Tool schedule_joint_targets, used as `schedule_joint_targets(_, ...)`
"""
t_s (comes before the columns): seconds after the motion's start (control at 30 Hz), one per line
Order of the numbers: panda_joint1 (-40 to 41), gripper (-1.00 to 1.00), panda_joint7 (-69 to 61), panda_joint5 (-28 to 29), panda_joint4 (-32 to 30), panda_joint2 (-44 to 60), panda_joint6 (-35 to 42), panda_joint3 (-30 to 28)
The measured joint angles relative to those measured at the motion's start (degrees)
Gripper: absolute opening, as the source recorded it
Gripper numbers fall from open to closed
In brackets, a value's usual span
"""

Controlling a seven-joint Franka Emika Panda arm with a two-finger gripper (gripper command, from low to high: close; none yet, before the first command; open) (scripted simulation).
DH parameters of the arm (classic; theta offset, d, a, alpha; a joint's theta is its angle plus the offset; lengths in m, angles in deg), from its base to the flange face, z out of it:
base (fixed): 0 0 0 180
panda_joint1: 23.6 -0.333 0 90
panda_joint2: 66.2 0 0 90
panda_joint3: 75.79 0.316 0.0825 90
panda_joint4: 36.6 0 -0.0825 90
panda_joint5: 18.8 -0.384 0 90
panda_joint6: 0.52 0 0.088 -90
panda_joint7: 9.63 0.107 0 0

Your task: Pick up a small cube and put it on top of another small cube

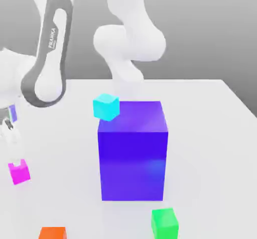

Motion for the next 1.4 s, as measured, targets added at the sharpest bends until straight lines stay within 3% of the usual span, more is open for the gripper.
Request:
schedule_joint_targets(0.07,3.06,0.00,-2.23,-2.93,0.92,4.08,-3.13,3.63)
schedule_joint_targets(0.1,4.13,-1.00,-2.97,-3.87,1.24,5.45,-4.19,4.89)
schedule_joint_targets(0.33,4.16,-1.00,-3.02,-3.94,1.24,5.48,-4.21,4.94)
schedule_joint_targets(0.53,-0.62,-1.00,4.30,5.98,-1.17,-5.17,3.75,-1.07)
schedule_joint_targets(1.17,-27.54,-1.00,0.78,17.81,6.71,-8.52,14.38,24.92)
schedule_joint_targets(1.3,-29.68,-1.00,2.41,20.82,7.47,-1.96,8.69,24.74)
schedule_joint_targets(1.33,-30.09,1.00,2.91,21.53,7.60,-0.13,7.00,24.28)
schedule_joint_targets(1.4,-30.09,1.00,2.91,21.53,7.60,-0.13,7.00,24.28)
